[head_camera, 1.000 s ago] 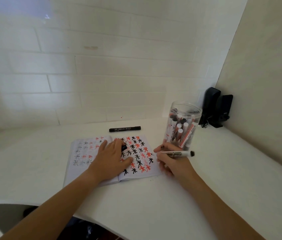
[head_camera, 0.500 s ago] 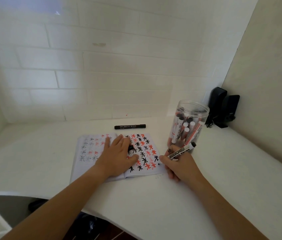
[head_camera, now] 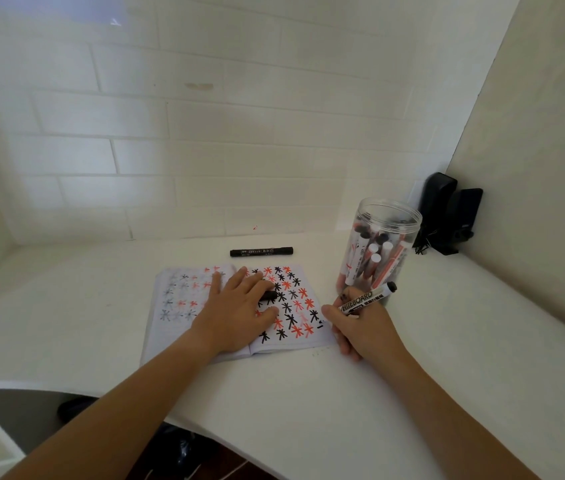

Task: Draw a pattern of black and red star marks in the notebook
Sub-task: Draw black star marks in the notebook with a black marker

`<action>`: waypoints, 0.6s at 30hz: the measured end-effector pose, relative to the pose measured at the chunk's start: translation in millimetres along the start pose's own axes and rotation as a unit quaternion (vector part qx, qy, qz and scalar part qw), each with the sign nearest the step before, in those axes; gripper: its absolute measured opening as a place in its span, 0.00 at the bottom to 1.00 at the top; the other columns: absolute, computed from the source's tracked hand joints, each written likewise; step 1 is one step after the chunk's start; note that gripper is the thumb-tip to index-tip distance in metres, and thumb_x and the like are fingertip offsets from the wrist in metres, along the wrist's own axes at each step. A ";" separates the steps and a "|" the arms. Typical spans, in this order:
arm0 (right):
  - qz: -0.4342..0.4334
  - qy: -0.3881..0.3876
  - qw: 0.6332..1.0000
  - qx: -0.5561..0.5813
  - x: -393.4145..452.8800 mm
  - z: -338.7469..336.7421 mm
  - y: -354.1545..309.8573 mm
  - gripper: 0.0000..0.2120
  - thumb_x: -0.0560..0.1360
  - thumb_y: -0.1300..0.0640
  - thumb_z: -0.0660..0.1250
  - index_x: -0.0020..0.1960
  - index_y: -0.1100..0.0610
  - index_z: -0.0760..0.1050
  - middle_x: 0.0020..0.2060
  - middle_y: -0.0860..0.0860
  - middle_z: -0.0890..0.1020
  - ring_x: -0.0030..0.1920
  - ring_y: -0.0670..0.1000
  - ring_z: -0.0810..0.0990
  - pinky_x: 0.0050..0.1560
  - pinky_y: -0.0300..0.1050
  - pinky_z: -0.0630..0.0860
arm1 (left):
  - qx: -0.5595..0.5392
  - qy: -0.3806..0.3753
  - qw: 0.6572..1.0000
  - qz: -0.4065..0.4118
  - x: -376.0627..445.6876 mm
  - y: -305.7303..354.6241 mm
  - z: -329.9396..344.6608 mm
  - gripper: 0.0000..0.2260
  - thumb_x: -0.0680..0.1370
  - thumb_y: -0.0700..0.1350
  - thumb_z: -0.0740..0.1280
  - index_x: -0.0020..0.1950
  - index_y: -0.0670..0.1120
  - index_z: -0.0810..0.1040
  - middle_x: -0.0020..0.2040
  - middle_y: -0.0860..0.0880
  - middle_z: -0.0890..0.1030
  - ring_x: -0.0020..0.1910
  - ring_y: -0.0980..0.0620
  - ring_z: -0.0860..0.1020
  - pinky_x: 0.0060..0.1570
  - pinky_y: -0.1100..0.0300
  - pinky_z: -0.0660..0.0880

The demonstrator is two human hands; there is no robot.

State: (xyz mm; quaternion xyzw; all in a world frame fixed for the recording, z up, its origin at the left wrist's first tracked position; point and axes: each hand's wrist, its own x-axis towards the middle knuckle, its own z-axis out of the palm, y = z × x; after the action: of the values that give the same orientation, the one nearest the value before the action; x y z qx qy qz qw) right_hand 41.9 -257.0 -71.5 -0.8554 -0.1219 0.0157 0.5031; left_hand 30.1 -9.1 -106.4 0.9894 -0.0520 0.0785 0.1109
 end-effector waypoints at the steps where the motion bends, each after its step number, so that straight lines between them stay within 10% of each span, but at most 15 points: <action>1: -0.002 -0.001 1.000 -0.005 0.1 -0.1 -0.2 0.13 0.80 0.54 0.71 0.46 0.62 0.72 0.24 0.55 0.79 0.21 0.52 0.73 0.20 0.38 0.68 | 0.000 -0.001 1.000 -0.001 0.0 0.3 -0.2 0.36 0.73 0.69 0.40 0.78 0.58 0.59 0.82 0.55 0.55 0.81 0.50 0.45 0.77 0.37 0.39; 18: -0.019 -0.015 0.999 -0.027 0.6 0.6 -0.9 0.14 0.80 0.52 0.71 0.44 0.60 0.73 0.23 0.56 0.78 0.19 0.51 0.71 0.20 0.38 0.67 | -0.001 0.001 1.000 -0.002 0.1 -0.5 0.8 0.36 0.73 0.69 0.40 0.78 0.58 0.59 0.81 0.55 0.56 0.81 0.51 0.46 0.77 0.38 0.39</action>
State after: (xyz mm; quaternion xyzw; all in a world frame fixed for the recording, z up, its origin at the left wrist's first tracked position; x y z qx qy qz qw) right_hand 42.1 -255.9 -70.9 -0.8659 -0.1460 0.0158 0.4782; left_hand 30.4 -8.8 -107.2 0.9892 -0.0499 0.0795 0.1122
